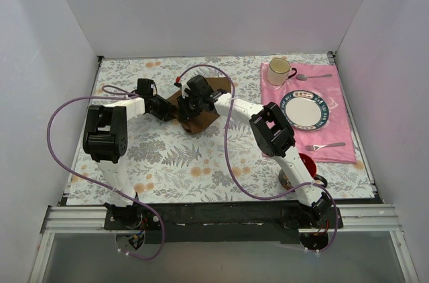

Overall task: Fold the napkin, place the utensils inside, and roll it up
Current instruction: Roll the napkin with the utensil

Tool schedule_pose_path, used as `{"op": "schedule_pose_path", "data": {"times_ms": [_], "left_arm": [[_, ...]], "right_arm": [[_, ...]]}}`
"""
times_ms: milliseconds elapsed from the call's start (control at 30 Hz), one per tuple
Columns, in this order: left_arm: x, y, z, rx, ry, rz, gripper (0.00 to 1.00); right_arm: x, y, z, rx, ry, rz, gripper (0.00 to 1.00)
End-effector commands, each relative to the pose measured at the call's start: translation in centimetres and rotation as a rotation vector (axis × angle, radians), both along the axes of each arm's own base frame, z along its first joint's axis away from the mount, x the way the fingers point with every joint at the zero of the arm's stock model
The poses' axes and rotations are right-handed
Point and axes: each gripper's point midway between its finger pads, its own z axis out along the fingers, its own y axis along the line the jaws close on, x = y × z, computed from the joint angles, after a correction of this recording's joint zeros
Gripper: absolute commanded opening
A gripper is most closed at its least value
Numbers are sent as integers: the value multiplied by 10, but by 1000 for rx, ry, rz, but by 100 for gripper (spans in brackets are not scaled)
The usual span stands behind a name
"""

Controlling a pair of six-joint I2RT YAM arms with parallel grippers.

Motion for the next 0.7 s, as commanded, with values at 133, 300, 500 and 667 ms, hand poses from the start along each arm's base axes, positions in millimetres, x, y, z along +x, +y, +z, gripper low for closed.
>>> {"op": "schedule_pose_path", "data": {"times_ms": [133, 300, 500, 667], "left_arm": [[-23, 28, -46, 189, 74, 21, 0], [-33, 21, -41, 142, 117, 22, 0], [-50, 16, -40, 111, 220, 47, 0], [-51, 12, -34, 80, 239, 57, 0]], "right_arm": [[-22, -17, -16, -104, 68, 46, 1], [-19, -20, 6, -145, -15, 71, 35], [-18, -24, 29, -202, -126, 105, 60], [-29, -27, 20, -310, -263, 122, 71]]}}
